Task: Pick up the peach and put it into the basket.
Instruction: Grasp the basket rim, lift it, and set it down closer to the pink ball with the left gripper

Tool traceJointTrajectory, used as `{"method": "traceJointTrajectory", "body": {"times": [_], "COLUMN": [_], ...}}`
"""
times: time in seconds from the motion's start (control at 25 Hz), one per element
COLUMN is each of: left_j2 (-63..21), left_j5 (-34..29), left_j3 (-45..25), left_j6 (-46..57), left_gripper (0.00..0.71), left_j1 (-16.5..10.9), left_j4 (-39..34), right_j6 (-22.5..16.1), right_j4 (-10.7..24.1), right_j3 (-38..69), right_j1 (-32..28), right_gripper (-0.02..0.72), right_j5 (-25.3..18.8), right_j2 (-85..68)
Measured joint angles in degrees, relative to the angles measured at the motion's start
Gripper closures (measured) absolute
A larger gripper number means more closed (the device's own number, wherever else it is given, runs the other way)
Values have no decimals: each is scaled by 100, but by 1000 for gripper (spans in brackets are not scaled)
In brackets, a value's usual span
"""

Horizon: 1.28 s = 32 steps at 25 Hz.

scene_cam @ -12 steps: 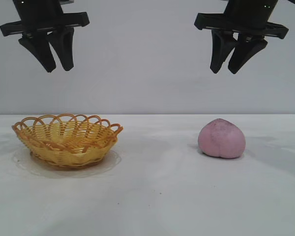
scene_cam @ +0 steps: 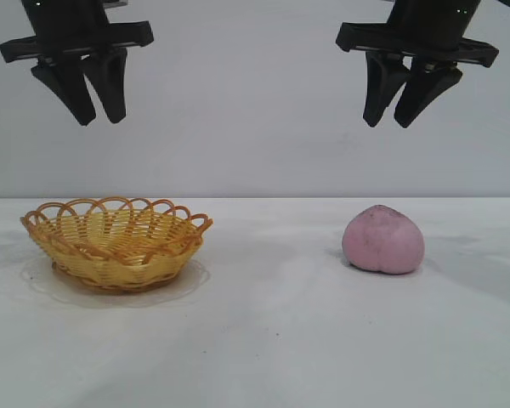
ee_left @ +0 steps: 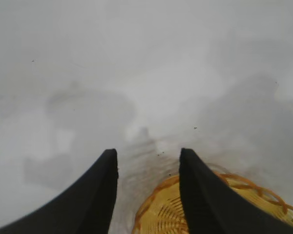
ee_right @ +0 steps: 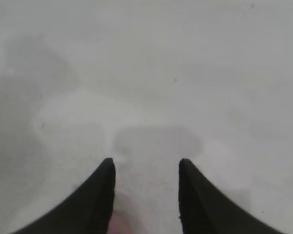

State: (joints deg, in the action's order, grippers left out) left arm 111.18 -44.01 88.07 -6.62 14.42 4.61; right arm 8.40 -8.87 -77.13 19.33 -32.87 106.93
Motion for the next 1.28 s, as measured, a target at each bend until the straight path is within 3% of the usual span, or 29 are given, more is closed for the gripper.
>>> {"method": "traceJointTrajectory", "body": {"times": [0.28,0.64,0.88,1.04,1.08,1.28], "left_j2": [324,1079,1368,1269,1169,405], "left_j5": [-918,-996,-1139,-1257,-1225,-529], "left_j3": [14,14,87,48,-6,-691], "left_j6": [-1222,-1753,-2005,-2043,-2010,-1627], "left_gripper": [401,401,640,636,710,710], "left_j1": [-66,-79,-100,-103,-113,-158], "left_j4": [-118,224,854,1387,1601,2606], "right_j6": [0,0,0,0,0,0], "right_j4": [0,0,0,0,0,0], "right_j3": [0,0,0,0,0,0], "right_j1": [0,0,0,0,0,0], "right_gripper": [446,446,446,446,446,446], "right_j5": [-41,-218,-311,-371,-397,-519], "right_j2": [0,0,0,0,0,0]}}
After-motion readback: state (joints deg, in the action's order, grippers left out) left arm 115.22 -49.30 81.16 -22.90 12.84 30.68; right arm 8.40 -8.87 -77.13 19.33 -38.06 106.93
